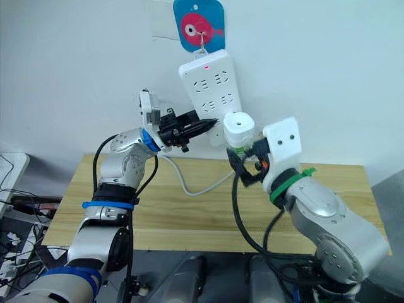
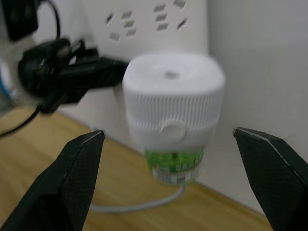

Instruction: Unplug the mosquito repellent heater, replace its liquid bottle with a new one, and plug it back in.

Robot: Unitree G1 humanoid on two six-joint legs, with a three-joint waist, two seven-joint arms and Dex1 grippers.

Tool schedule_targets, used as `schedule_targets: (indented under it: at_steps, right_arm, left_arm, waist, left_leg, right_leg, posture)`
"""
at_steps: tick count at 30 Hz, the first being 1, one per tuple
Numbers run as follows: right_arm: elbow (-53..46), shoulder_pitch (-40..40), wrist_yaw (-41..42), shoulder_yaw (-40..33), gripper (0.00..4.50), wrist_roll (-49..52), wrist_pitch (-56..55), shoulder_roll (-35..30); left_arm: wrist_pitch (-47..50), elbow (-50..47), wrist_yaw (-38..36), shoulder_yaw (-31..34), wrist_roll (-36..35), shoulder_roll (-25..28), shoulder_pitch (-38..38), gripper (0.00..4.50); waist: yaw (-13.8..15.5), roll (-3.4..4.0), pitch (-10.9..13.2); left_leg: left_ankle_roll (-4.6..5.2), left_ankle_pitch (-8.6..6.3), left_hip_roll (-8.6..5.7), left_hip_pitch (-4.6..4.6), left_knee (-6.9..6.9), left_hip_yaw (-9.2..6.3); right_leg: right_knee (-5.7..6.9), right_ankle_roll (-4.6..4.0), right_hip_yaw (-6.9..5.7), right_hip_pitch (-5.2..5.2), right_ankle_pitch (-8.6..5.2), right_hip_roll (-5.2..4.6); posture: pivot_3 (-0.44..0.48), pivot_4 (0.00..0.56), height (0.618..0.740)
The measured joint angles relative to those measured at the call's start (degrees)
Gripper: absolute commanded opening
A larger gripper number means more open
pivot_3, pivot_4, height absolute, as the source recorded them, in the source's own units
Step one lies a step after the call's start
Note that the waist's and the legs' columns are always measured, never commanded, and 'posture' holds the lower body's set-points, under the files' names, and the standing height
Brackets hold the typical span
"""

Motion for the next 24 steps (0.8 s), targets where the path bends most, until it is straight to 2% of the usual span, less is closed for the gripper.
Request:
schedule_targets:
  at_steps: [1, 4, 8, 10, 11, 13, 18, 24]
  right_arm:
    - [0.0, 2.5, 0.3, -1.2, 4.50, 2.8, -1.2, -2.8]
    - [0.0, 6.4, 0.3, -3.1, 4.50, 8.3, -5.0, -7.2]
    - [0.0, 7.5, 0.9, -2.6, 4.50, 9.3, -8.7, -9.3]
    - [0.3, 7.5, 2.3, -1.6, 4.50, 9.0, -10.6, -10.3]
    - [0.6, 7.5, 2.9, -1.1, 4.32, 8.7, -11.5, -10.9]
    - [1.8, 7.2, 4.3, -0.2, 3.91, 8.2, -13.7, -11.4]
    - [4.4, 5.4, 7.0, 3.0, 2.08, 6.8, -18.3, -11.9]
    - [7.2, 4.6, 6.6, 9.6, 0.04, 3.2, -22.1, -9.3]
  left_arm:
    - [-0.7, 0.8, -1.2, -0.4, 0.5, 0.4, -0.2, 2.22]
    - [-0.9, 3.6, -3.3, -1.4, 1.9, 1.0, -0.1, 3.18]
    - [-2.4, 4.3, -3.4, -1.4, 3.1, 3.3, 0.1, 4.46]
    - [-3.0, 2.8, -3.2, -1.1, 3.2, 5.2, 1.5, 4.46]
    - [-3.1, 1.6, -3.2, -0.8, 3.2, 6.1, 2.8, 4.49]
    - [-2.4, -1.9, -3.0, -0.1, 2.9, 8.1, 6.4, 4.50]
    - [3.6, -18.0, -1.3, 3.0, -0.2, 14.3, 19.2, 4.50]
    - [10.0, -39.0, 3.9, 4.2, -6.3, 14.9, 28.6, 4.50]
  waist:
    - [0.0, 0.00, 0.0]
    - [-0.2, -0.01, 0.0]
    - [-1.0, 0.00, 0.0]
    - [-1.2, 0.00, 0.0]
    - [-1.2, 0.00, 0.0]
    - [-1.1, -0.01, 0.0]
    - [-0.5, -0.01, 0.0]
    - [2.0, -0.02, 0.0]
  left_leg:
    - [0.00, 0.00, -0.01, 0.00, 0.00, 0.02]
    - [0.01, 0.01, 0.01, 0.00, 0.05, 0.05]
    - [0.02, 0.03, 0.03, 0.09, 0.06, 0.02]
    - [0.02, 0.03, 0.05, 0.12, 0.01, 0.03]
    - [0.02, 0.03, 0.08, 0.13, -0.01, 0.02]
    - [0.01, 0.03, 0.11, 0.11, -0.02, -0.01]
    - [-0.02, 0.05, 0.15, 0.11, -0.02, -0.10]
    - [-0.17, 0.13, 0.07, 0.11, 0.03, -0.23]
  right_leg:
    - [-0.01, 0.00, 0.01, 0.00, 0.00, 0.00]
    - [0.10, 0.00, 0.03, -0.04, 0.00, 0.03]
    - [0.20, -0.01, 0.02, -0.03, 0.01, 0.18]
    - [0.19, -0.01, 0.03, -0.04, 0.00, 0.20]
    - [0.18, -0.01, 0.03, -0.03, 0.00, 0.20]
    - [0.14, -0.01, 0.02, -0.04, 0.00, 0.18]
    - [0.13, -0.02, 0.01, -0.02, 0.00, 0.09]
    - [0.12, -0.02, -0.08, 0.09, 0.00, 0.02]
  posture:
    - [0.112, 0.240, 0.740]
    - [0.135, 0.246, 0.740]
    - [0.170, 0.255, 0.740]
    - [0.183, 0.257, 0.740]
    - [0.192, 0.259, 0.740]
    - [0.212, 0.266, 0.740]
    - [0.261, 0.262, 0.740]
    - [0.287, 0.260, 0.740]
